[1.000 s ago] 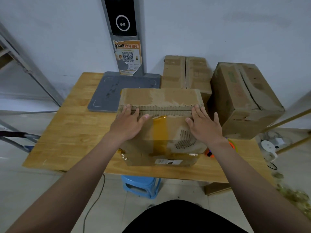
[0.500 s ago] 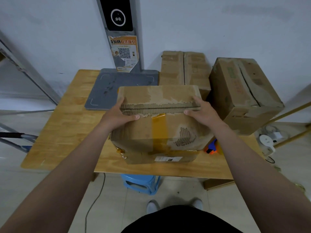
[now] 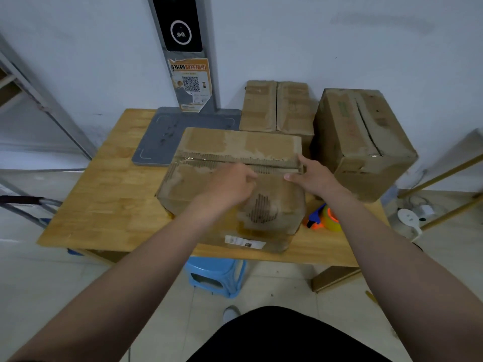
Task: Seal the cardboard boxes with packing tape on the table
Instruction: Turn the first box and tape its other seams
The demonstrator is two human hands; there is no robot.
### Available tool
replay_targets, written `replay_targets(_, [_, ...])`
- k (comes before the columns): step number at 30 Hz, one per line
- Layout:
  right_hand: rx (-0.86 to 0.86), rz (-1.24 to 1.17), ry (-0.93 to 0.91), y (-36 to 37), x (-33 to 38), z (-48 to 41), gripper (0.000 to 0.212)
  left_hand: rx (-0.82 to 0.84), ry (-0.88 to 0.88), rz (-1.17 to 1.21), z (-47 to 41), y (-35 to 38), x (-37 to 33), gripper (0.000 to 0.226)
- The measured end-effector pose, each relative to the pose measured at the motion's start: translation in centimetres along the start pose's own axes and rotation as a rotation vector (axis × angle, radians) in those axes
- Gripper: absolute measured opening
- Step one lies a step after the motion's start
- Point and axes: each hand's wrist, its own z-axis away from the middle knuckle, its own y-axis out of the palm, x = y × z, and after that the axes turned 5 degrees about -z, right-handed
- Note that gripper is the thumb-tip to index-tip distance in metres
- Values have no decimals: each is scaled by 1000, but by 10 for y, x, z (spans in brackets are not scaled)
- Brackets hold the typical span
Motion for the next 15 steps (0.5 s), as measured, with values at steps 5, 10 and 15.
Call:
replay_targets(5, [51, 70, -25, -4, -18, 40, 61, 140, -51, -183, 15, 50, -64, 60])
replay_targets(10, [84, 343, -60, -12, -26, 73, 43, 120, -168, -194, 28, 77, -89, 64])
replay_targets(15, [-1, 433, -232, -17, -31, 99, 29, 151, -41, -240, 70, 78, -89, 64])
